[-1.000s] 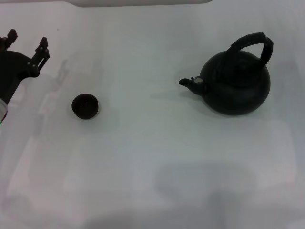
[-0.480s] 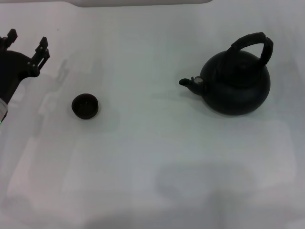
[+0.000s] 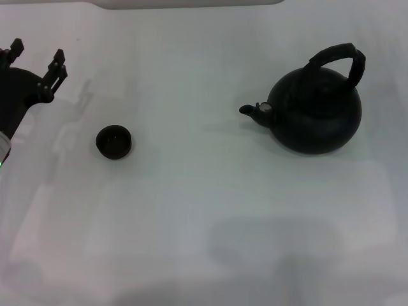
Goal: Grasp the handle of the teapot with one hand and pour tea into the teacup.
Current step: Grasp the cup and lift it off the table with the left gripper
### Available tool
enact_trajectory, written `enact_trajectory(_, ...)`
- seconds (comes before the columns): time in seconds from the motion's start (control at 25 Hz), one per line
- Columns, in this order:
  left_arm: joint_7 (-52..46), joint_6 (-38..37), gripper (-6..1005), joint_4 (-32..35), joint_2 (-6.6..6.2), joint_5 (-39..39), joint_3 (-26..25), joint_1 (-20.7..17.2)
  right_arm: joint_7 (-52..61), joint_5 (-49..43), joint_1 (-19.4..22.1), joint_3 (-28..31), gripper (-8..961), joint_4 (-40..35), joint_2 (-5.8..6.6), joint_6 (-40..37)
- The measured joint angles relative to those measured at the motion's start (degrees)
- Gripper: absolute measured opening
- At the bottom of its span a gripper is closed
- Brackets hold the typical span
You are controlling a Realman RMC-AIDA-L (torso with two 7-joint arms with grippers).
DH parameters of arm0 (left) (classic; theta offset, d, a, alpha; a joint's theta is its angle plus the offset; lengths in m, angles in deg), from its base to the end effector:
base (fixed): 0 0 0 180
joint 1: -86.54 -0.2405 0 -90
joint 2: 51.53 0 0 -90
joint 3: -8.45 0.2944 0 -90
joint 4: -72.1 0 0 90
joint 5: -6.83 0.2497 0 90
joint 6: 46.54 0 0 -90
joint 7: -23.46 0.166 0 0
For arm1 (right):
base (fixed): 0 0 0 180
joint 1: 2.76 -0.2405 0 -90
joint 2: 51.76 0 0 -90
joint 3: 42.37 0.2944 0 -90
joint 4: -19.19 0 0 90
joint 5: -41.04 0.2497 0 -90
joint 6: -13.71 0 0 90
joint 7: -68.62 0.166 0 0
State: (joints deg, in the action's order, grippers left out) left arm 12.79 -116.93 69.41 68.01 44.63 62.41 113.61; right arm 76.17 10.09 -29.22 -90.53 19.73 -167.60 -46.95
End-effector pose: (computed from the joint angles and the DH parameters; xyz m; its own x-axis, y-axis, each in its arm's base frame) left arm -0.3973 0.3654 -0.0695 0.7833 0.0154 0.6215 0.6026 -0.2641 -0.7530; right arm 0.4524 0.3813 -0.0099 0.8085 -0.1094 -0.5782 -0.5825 -0.0092 -0.8128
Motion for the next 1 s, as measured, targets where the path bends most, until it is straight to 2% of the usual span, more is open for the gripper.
enact_trajectory(0.56, -0.2, -3.7, 766, -1.1, 0.16, 0.7, 0.7, -3.8, -0.2, 0.3, 1.0, 0.4, 431, 0.1, 0.08, -0.7)
enact_trajectory(0.88, -6.3, -3.8, 768, -2.0, -0.03, 12.1, 2.3, -3.1, -0.4, 0.4, 0.5, 0.4, 431, -0.2, 0.18, 0.7)
enact_trajectory(1.0, -7.5, -3.7, 768, -2.1, 0.12, 14.1, 3.7, -3.0, -0.4, 0.4, 0.5, 0.4, 431, -0.4, 0.18, 1.4)
